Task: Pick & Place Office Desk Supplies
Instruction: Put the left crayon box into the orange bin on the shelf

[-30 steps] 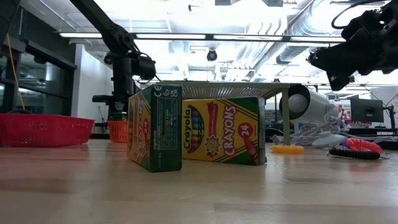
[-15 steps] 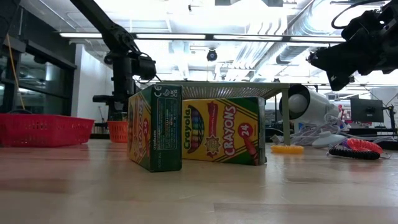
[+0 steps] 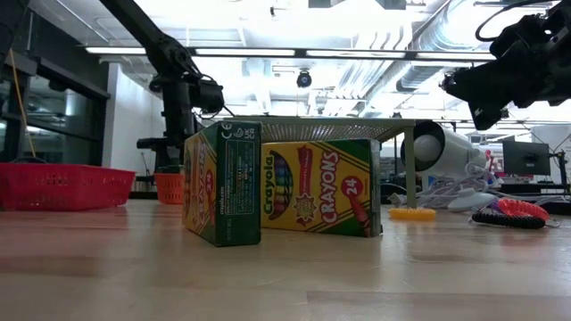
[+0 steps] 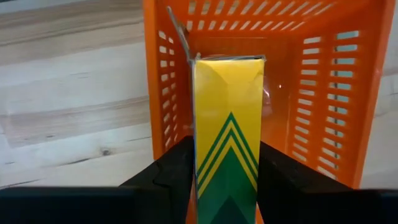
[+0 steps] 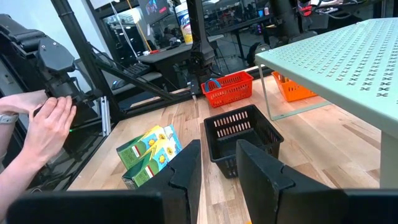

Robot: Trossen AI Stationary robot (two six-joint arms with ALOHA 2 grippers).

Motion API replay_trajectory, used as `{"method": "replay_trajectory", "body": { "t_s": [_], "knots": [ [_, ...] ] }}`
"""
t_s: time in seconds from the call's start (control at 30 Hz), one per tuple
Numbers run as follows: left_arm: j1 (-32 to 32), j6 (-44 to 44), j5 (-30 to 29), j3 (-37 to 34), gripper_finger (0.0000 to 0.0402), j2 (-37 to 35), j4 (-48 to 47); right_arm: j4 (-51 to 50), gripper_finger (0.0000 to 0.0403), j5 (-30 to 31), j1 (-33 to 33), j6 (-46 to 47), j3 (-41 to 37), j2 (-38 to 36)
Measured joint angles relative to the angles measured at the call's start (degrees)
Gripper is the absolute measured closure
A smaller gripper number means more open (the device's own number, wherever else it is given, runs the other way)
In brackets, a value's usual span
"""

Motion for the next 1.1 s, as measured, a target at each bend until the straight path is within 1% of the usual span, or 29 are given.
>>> {"method": "replay_trajectory", "body": {
  "t_s": [0.27, 0.47, 0.8, 1.1],
  "knots": [
    [0.3, 0.0, 1.0, 0.0, 0.0236, 0.0, 0.0, 0.0, 0.0313, 0.0, 0.0, 0.0, 0.0, 0.0],
    [1.0, 0.0, 2.3, 0.0, 0.0235, -1.2, 0.0, 0.0, 0.0313, 0.0, 0.0, 0.0, 0.0, 0.0],
    [1.4, 0.8, 2.4, 0.1, 0.0235, -6.6, -0.1, 0.0, 0.0313, 0.0, 0.0, 0.0, 0.0, 0.0],
    [1.4, 0.8, 2.3, 0.1, 0.0235, -7.2, -0.7, 0.0, 0.0313, 0.0, 0.0, 0.0, 0.0, 0.0]
  ]
}}
